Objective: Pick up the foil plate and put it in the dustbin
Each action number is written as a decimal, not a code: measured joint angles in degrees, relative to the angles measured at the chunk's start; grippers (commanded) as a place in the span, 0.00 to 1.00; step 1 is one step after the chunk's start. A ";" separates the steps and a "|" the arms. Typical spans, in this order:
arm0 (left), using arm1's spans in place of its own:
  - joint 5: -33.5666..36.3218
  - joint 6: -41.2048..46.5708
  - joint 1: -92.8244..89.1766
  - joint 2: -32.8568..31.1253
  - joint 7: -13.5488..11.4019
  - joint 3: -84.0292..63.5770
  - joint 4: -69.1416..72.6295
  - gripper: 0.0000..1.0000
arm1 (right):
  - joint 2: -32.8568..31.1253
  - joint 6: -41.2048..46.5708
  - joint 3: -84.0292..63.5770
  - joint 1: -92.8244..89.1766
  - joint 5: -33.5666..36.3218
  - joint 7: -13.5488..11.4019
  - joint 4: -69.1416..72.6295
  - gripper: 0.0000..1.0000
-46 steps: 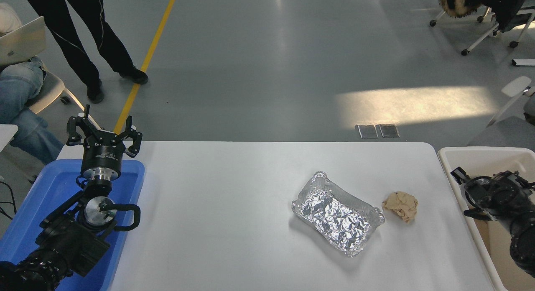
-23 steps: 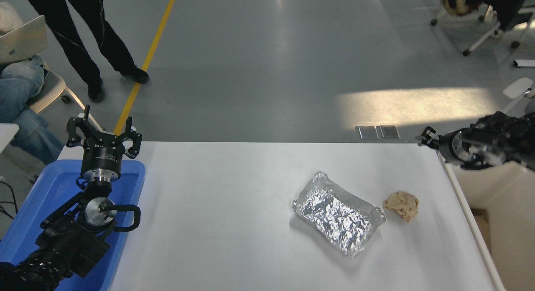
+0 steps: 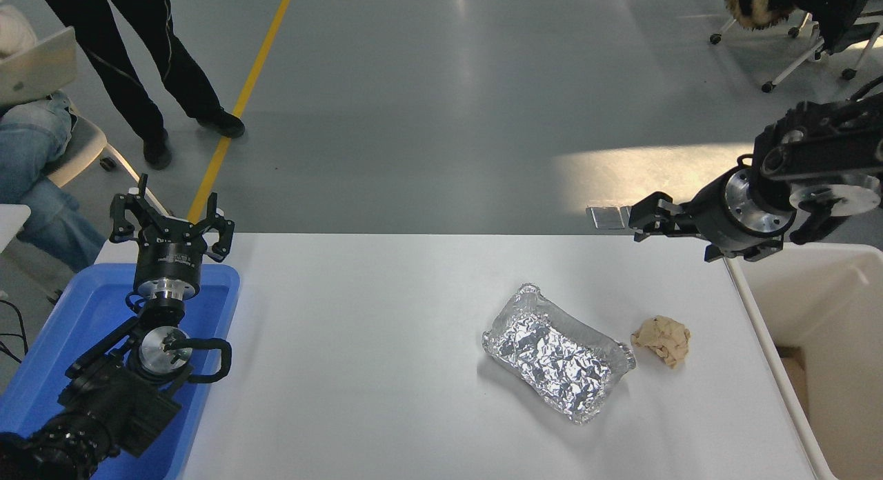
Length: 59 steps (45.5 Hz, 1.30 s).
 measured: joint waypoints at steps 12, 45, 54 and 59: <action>-0.03 0.01 0.01 0.00 -0.03 -0.03 0.01 0.99 | 2.50 10.61 -0.61 13.17 6.18 0.03 4.10 0.96; 0.05 -0.04 0.01 0.00 -0.03 -0.08 -0.01 0.99 | 8.41 1.20 -0.89 -0.96 12.22 -0.68 2.56 0.93; 0.04 -0.06 0.02 0.00 -0.02 -0.05 0.00 0.99 | 9.62 -6.23 -0.97 -11.02 17.20 -1.08 1.22 0.91; 0.05 -0.06 0.02 -0.01 -0.02 -0.05 0.00 0.99 | 10.48 -10.86 -0.90 -17.09 20.00 -1.28 0.15 0.91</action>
